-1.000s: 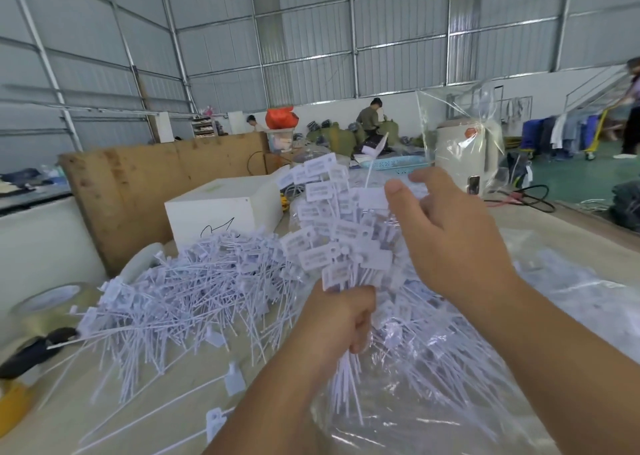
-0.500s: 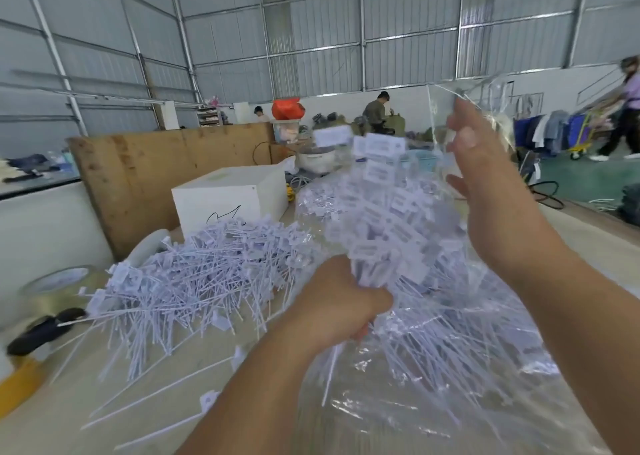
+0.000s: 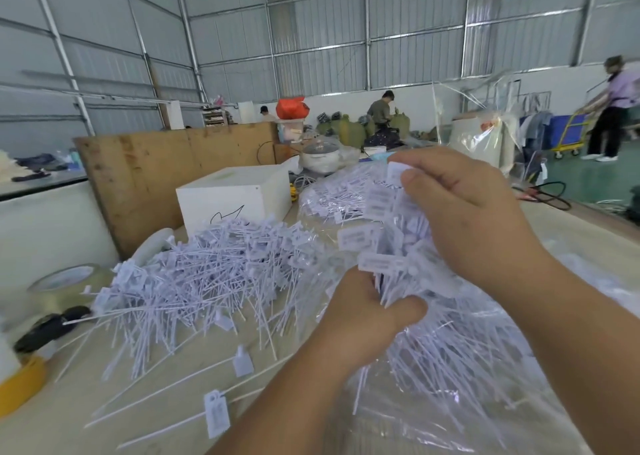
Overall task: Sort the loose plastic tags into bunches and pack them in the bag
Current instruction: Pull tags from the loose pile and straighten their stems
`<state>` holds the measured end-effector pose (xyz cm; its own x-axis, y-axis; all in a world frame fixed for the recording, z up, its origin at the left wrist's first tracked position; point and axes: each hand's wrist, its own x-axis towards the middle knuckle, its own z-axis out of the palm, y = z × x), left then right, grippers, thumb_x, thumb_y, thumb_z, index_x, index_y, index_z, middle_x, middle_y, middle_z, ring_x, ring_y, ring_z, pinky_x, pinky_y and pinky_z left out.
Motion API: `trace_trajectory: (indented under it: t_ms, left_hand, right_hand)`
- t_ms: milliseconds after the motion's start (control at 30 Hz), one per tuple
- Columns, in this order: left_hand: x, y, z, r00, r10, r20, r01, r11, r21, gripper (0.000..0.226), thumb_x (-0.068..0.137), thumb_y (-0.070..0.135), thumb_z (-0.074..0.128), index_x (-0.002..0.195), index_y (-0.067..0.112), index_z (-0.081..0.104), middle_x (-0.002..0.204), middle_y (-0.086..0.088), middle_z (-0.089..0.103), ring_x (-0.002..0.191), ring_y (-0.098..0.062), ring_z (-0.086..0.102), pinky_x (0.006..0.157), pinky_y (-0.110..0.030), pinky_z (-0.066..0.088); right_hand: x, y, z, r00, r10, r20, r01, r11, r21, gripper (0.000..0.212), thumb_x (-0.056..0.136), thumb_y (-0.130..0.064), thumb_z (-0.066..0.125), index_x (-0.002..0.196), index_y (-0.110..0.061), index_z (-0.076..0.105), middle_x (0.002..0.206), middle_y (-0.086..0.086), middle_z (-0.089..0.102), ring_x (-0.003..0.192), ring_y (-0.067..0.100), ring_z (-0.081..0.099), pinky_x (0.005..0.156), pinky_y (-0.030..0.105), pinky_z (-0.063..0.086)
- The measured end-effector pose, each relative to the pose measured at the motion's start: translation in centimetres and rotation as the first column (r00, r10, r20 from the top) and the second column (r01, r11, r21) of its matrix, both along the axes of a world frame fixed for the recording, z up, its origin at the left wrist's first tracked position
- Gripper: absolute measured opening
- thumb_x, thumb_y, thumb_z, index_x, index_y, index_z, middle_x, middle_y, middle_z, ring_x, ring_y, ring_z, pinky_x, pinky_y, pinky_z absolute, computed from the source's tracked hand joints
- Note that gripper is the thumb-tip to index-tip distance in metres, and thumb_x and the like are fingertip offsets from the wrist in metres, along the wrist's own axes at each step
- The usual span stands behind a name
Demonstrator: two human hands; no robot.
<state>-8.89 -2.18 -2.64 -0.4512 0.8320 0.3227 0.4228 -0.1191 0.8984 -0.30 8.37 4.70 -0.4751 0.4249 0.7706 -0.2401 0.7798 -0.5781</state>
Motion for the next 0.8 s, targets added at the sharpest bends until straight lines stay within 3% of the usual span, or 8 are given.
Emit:
trace_trajectory:
  t_ms: [133, 233, 300, 433, 533, 600, 667, 800]
  left_hand:
    - [0.6, 0.3, -0.1, 0.999, -0.003, 0.033, 0.001, 0.998, 0.058, 0.019, 0.085, 0.011, 0.07, 0.074, 0.027, 0.067, 0.059, 0.015, 0.065, 0.05, 0.0, 0.058, 0.05, -0.006, 0.043]
    - [0.8, 0.3, -0.2, 0.997, 0.007, 0.082, -0.01, 0.999, 0.032, 0.016, 0.086, 0.015, 0.07, 0.074, 0.015, 0.061, 0.046, 0.011, 0.057, 0.038, 0.002, 0.05, 0.041, -0.006, 0.038]
    - [0.8, 0.5, -0.1, 0.994, 0.058, 0.089, -0.059, 0.998, 0.012, 0.015, 0.085, 0.015, 0.07, 0.079, 0.009, 0.059, 0.046, 0.009, 0.056, 0.041, -0.001, 0.052, 0.043, -0.007, 0.039]
    - [0.2, 0.7, -0.2, 0.992, 0.12, 0.032, -0.121, 0.991, 0.048, 0.031, 0.084, 0.009, 0.065, 0.059, 0.023, 0.053, 0.045, 0.008, 0.049, 0.041, -0.004, 0.045, 0.046, -0.014, 0.04]
    - [0.1, 0.7, -0.3, 0.991, 0.131, 0.015, -0.131, 0.989, 0.065, 0.025, 0.079, 0.017, 0.063, 0.058, 0.017, 0.05, 0.048, 0.008, 0.045, 0.045, -0.007, 0.043, 0.05, -0.02, 0.039]
    - [0.2, 0.7, -0.3, 0.994, 0.112, -0.001, -0.112, 0.992, 0.059, 0.017, 0.075, 0.019, 0.063, 0.068, 0.011, 0.051, 0.054, 0.005, 0.045, 0.051, -0.011, 0.045, 0.05, -0.022, 0.039]
    - [0.4, 0.7, -0.4, 0.997, 0.075, 0.027, -0.076, 0.996, 0.052, 0.013, 0.08, 0.014, 0.067, 0.072, 0.014, 0.057, 0.055, 0.004, 0.049, 0.05, -0.008, 0.049, 0.047, -0.014, 0.04]
    - [0.3, 0.4, -0.6, 0.989, 0.053, 0.141, -0.064, 0.995, 0.073, 0.029, 0.078, 0.011, 0.069, 0.057, 0.025, 0.057, 0.049, 0.015, 0.054, 0.044, 0.004, 0.051, 0.044, -0.005, 0.037]
  right_hand:
    - [-0.3, -0.9, -0.5, 0.994, -0.088, 0.066, 0.082, 0.993, 0.079, 0.025, 0.1, -0.012, 0.047, 0.112, -0.018, 0.068, 0.106, -0.008, 0.063, 0.097, 0.004, 0.056, 0.088, 0.019, 0.042]
    - [-0.6, -1.6, -0.9, 0.975, -0.166, 0.147, 0.124, 0.957, 0.262, 0.026, 0.101, -0.014, 0.044, 0.114, -0.009, 0.065, 0.11, 0.001, 0.063, 0.105, 0.018, 0.056, 0.093, 0.033, 0.042]
    - [-0.4, -1.7, -0.5, 0.971, -0.167, 0.17, 0.117, 0.955, 0.274, 0.025, 0.101, -0.016, 0.045, 0.107, -0.003, 0.065, 0.106, 0.008, 0.063, 0.101, 0.022, 0.056, 0.088, 0.037, 0.042]
    - [0.2, -1.5, 1.5, 0.953, -0.274, 0.129, 0.225, 0.926, 0.304, 0.037, 0.099, -0.036, 0.046, 0.117, -0.012, 0.066, 0.119, 0.003, 0.063, 0.107, 0.016, 0.054, 0.095, 0.036, 0.04]
    - [0.2, -1.9, 3.0, 0.941, -0.272, 0.201, 0.209, 0.935, 0.288, 0.044, 0.097, -0.049, 0.037, 0.118, -0.023, 0.066, 0.121, 0.0, 0.064, 0.111, 0.019, 0.054, 0.094, 0.035, 0.041]
    - [-0.2, -2.2, 3.1, 0.91, -0.219, 0.352, 0.134, 0.958, 0.252, 0.038, 0.101, -0.045, 0.036, 0.109, -0.021, 0.065, 0.105, 0.001, 0.068, 0.098, 0.021, 0.057, 0.082, 0.034, 0.044]
    - [-0.8, -2.9, 2.5, 0.862, -0.263, 0.434, 0.12, 0.937, 0.329, 0.031, 0.102, -0.036, 0.035, 0.088, -0.02, 0.058, 0.085, 0.003, 0.061, 0.083, 0.027, 0.055, 0.072, 0.036, 0.046]
    - [-1.5, -4.4, 1.5, 0.876, -0.296, 0.38, 0.13, 0.905, 0.406, 0.026, 0.098, -0.034, 0.031, 0.092, -0.02, 0.052, 0.093, 0.003, 0.055, 0.085, 0.026, 0.054, 0.076, 0.042, 0.047]
